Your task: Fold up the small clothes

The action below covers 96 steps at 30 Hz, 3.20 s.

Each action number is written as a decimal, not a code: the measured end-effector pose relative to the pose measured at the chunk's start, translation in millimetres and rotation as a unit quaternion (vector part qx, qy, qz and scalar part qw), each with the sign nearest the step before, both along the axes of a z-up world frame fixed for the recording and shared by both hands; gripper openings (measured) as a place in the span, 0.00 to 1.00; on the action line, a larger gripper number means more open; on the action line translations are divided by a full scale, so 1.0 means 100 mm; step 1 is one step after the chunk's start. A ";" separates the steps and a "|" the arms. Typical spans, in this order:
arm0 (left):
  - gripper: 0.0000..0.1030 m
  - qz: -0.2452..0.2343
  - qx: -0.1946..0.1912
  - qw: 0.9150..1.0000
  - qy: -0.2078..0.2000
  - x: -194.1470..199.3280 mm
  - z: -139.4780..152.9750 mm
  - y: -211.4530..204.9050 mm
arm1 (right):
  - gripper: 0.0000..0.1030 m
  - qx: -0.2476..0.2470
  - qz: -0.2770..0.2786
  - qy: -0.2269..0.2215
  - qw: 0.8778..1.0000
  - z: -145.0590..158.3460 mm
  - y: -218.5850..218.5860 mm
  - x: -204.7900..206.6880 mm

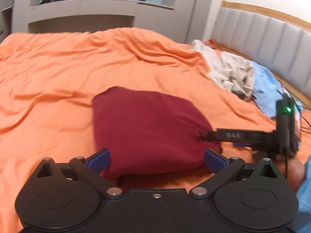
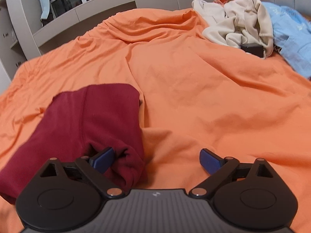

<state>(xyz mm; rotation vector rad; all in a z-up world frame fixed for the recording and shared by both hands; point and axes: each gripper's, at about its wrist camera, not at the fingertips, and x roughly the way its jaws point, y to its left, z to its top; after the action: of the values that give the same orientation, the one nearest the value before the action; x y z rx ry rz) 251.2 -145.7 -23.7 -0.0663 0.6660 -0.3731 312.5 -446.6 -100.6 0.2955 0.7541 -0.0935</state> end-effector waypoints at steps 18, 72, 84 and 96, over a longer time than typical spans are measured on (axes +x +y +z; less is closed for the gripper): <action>0.99 0.054 0.002 0.998 0.025 -0.03 -0.08 0.57 | 1.00 -0.024 -0.034 -0.083 0.996 0.16 0.27 -0.71; 0.99 0.020 -0.090 0.992 0.084 1.13 -0.54 0.91 | 0.35 0.121 0.032 -0.068 0.990 -0.01 -0.15 0.51; 0.99 0.023 -0.105 0.990 0.095 1.14 -0.62 0.92 | 0.13 -0.081 0.158 -0.150 0.973 0.29 0.61 0.28; 0.99 0.024 -0.108 0.989 0.097 1.16 -0.63 0.93 | 0.61 0.007 0.108 -0.091 0.990 0.20 0.27 0.41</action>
<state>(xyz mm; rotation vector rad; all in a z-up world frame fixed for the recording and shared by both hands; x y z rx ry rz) 366.8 -52.2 -86.8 -0.3288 0.8130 -0.3942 353.9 -419.6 -80.9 0.2310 0.6011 0.1420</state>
